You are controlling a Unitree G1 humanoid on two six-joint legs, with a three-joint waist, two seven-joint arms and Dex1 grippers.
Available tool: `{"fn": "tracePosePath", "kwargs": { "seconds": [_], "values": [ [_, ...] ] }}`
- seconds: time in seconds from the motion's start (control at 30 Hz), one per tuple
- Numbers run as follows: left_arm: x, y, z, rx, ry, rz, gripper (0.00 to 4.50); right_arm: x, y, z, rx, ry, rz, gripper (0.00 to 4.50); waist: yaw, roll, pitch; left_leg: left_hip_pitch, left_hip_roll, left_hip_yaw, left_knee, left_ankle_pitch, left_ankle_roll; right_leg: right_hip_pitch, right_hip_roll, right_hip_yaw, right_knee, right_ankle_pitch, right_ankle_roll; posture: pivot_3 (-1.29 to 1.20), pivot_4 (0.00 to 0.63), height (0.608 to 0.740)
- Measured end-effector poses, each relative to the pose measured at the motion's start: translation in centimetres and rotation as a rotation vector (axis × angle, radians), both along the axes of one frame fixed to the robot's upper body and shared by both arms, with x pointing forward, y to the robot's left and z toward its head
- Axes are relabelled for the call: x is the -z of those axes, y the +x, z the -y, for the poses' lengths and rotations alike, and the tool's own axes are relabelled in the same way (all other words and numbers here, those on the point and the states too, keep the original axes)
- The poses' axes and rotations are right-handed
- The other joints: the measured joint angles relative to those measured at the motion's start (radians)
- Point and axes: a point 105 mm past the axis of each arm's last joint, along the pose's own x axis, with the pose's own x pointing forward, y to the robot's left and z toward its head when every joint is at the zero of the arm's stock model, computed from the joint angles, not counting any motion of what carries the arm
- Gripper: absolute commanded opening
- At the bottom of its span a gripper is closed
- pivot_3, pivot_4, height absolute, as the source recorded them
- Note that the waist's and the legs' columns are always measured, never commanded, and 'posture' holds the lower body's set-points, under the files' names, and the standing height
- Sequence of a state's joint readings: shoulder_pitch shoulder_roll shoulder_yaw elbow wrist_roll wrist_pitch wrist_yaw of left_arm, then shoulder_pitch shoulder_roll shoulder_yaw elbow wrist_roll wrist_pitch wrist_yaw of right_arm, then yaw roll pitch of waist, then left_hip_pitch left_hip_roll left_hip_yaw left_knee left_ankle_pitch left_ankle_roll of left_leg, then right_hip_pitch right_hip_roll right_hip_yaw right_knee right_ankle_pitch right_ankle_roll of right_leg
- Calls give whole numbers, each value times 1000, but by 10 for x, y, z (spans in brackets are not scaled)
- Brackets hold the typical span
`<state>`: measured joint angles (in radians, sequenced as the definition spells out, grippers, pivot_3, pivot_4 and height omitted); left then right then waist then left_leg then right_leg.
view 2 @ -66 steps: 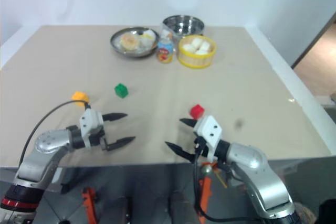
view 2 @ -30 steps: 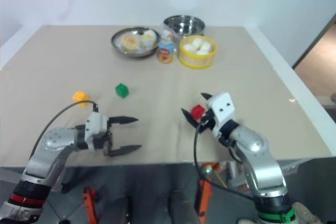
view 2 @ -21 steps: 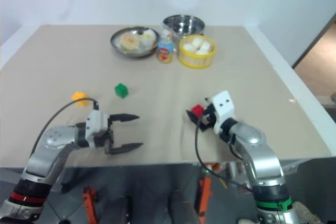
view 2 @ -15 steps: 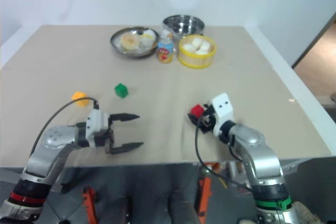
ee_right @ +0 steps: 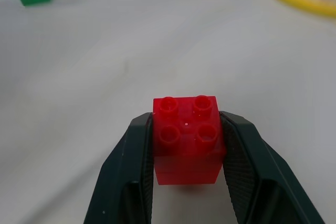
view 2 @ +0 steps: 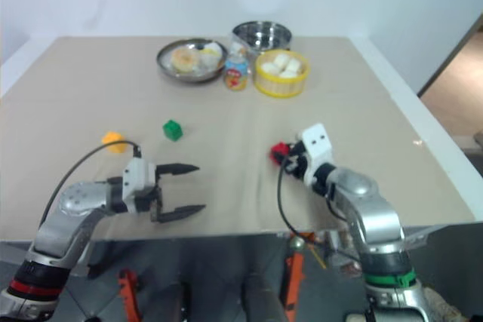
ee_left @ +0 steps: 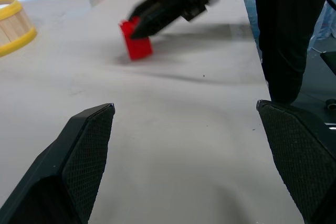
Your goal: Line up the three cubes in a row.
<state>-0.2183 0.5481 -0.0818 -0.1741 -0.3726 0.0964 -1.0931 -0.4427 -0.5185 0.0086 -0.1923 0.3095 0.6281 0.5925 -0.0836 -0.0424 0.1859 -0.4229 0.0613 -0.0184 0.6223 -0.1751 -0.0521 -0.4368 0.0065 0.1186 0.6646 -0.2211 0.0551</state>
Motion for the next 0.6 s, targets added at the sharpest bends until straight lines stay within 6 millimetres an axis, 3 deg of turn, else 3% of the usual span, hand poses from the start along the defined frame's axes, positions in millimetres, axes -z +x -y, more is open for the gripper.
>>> {"fn": "tracePosePath", "kwargs": {
  "seconds": [0.1,0.17,0.23,0.37,0.6],
  "values": [
    [6,1,-5,-42,-5,-22,4500,-30,2,-27,-167,-15,77,1225,-1,0,0,0,1,-2,-1,0,0,0,2,-1,0,0,0,0,150,740],
    [11,3,-9,-75,-9,-41,4500,-35,0,-43,-273,-38,94,1225,-1,0,0,0,2,-2,-1,0,1,0,2,-1,0,0,-1,0,150,740],
    [19,5,-15,-118,-14,-73,4500,-24,-1,-57,-397,-96,71,1225,1,0,0,0,2,-2,-2,0,1,0,2,-1,0,-1,0,0,150,740],
    [21,10,-25,-191,-24,-96,4500,10,0,-61,-524,-215,-22,1225,7,1,0,-3,1,-2,-2,0,1,-1,2,-1,0,-1,0,0,150,740],
    [28,8,-32,-243,-30,-124,4500,15,4,-54,-657,-301,-59,1225,6,1,1,-2,2,-2,-2,0,1,-1,2,-1,0,-1,0,0,150,740]
  ]
}}
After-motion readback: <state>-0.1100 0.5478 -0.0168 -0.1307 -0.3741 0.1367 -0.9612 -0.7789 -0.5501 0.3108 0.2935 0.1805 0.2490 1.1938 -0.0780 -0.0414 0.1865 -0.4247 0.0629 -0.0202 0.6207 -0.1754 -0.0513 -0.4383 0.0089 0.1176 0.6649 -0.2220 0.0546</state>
